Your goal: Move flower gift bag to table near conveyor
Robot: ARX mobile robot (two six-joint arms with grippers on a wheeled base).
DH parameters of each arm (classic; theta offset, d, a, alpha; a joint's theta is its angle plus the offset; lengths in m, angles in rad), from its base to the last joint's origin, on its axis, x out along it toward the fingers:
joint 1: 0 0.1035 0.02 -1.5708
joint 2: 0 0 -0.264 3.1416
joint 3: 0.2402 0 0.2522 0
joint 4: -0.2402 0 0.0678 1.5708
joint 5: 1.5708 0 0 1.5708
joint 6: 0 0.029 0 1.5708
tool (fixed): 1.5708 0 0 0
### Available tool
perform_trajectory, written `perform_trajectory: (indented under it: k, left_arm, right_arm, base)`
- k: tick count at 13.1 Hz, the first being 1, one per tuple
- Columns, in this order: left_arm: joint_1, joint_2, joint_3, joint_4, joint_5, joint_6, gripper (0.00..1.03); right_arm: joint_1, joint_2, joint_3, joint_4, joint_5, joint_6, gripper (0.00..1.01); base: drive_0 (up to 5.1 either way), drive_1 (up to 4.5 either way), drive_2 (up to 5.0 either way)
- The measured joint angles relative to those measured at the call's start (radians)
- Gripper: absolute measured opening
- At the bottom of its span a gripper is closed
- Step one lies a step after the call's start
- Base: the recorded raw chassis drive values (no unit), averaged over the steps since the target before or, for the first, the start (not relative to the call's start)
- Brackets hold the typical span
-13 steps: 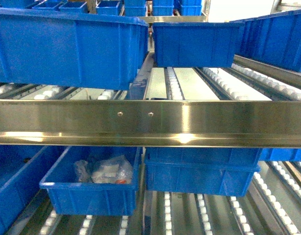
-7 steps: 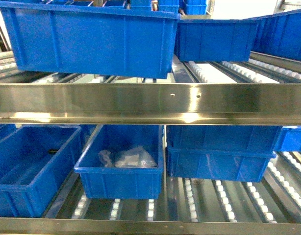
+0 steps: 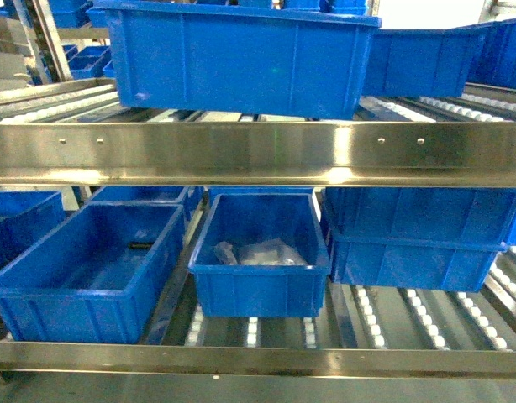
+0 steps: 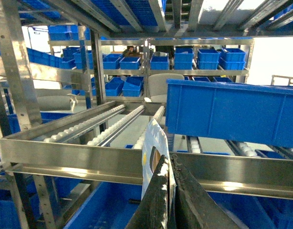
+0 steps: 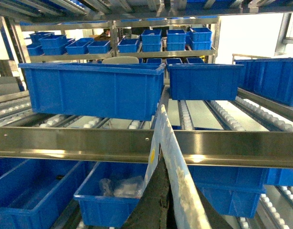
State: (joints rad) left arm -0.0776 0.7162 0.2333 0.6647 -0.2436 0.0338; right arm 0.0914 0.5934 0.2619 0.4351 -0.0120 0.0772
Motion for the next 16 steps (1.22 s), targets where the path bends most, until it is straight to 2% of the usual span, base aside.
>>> perform_trajectory:
  k: [4,16]
  left_arm:
    - [0.000,-0.002,0.000,0.002,0.000,0.000,0.02]
    - [0.000,-0.003,0.000,-0.002,0.000,0.000,0.02]
  right_arm:
    - [0.000,-0.001,0.000,0.003,0.000,0.000,0.02]
    - [0.000,0.000,0.000,0.001,0.000,0.000,0.02]
  base:
    - [-4.7,0.63,3.8]
    - [-5.0,2.41,2.4]
